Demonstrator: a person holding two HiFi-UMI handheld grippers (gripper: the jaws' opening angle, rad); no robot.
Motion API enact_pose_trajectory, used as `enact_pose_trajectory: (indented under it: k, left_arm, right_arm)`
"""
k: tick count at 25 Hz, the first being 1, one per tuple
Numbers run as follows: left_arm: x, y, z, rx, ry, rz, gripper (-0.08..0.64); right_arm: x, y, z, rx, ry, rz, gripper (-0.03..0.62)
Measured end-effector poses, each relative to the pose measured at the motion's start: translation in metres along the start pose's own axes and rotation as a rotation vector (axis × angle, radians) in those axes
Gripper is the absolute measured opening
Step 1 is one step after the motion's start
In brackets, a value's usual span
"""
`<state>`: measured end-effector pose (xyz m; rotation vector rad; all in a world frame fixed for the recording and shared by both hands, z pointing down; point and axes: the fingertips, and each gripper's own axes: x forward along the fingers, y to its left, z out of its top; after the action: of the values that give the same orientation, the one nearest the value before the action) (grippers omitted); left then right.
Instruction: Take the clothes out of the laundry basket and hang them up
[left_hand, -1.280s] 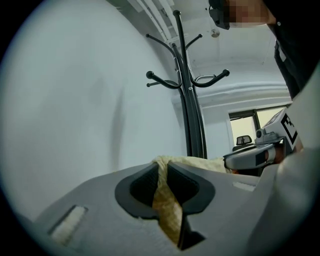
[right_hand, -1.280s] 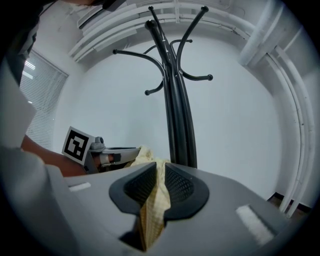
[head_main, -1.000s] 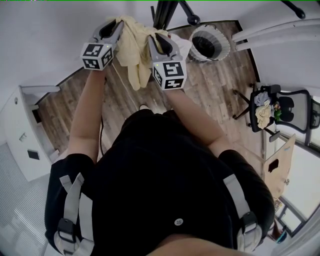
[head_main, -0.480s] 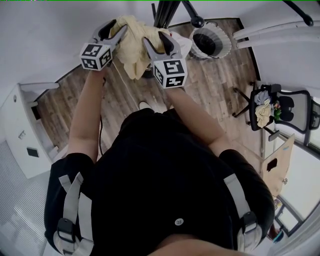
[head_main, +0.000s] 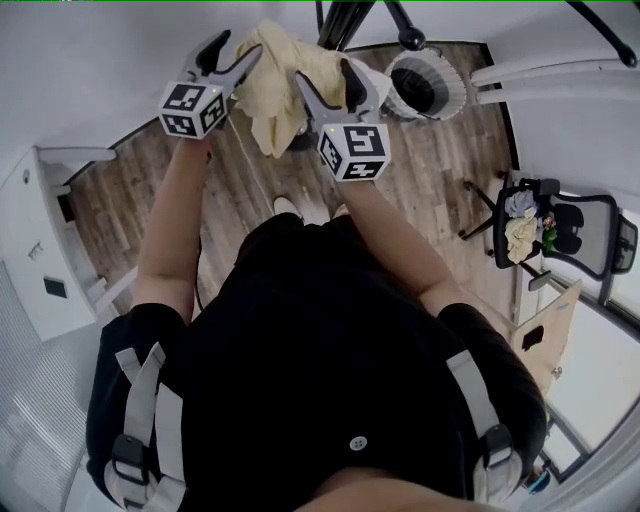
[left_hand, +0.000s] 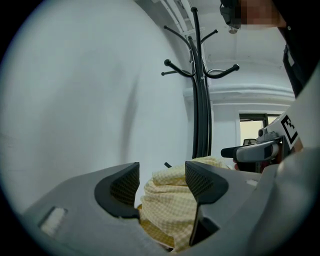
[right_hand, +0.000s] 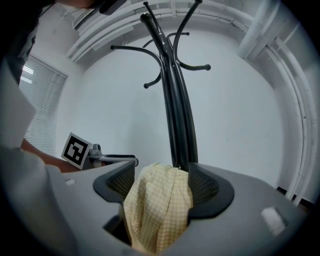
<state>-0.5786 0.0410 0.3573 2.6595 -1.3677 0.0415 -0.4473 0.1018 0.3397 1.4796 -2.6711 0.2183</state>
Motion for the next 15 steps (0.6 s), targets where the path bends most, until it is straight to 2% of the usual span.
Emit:
enact_pose_trajectory:
  k: [4,7,10,15]
  left_arm:
    - [-0.014,-0.019,0.016,0.029,-0.037,0.001,0.295]
    - [-0.027,-0.044,0.032,0.052,-0.069,-0.001,0.287]
    - [-0.040,-0.083,0.047,0.074,-0.099,0.000,0.276]
    - [-0.052,-0.155,0.067,0.064,-0.144,0.027,0.249]
  right_arm:
    - [-0.017,-0.004,0.021,-0.010,-0.042,0.016,0.341]
    - [-0.034,-0.007,0.040,-0.041,-0.078,0.060,0.341]
    - [-0.055,-0.010,0.054,-0.076,-0.092,0.138,0.337]
    - [-0.103,-0.024,0.069,-0.098,-0.100,0.289,0.276]
